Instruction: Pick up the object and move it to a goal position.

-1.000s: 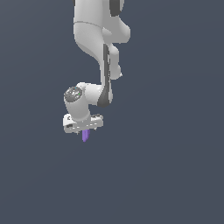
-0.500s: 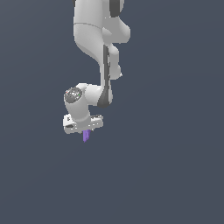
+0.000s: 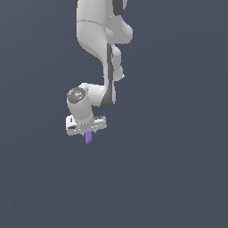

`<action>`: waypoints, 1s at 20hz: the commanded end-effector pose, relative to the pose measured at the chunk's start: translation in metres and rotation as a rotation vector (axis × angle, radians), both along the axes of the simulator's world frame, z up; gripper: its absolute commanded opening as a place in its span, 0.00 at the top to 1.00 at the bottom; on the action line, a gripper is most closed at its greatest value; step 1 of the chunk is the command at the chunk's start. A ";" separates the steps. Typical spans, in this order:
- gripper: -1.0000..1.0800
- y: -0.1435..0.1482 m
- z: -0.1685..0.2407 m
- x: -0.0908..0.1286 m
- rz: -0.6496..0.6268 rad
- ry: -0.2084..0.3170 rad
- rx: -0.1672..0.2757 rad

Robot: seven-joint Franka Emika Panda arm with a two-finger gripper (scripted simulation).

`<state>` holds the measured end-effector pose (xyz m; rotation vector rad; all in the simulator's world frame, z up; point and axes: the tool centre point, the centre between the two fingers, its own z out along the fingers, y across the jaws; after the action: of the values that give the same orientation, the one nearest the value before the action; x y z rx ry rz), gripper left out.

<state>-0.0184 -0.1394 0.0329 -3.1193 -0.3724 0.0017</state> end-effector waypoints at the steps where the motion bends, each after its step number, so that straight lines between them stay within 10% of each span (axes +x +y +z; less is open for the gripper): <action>1: 1.00 0.009 0.008 0.001 0.001 -0.001 0.000; 20: 1.00 0.161 0.160 0.010 0.001 -0.001 -0.002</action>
<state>-0.0089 0.0086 0.1796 -3.1205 -0.3756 -0.0008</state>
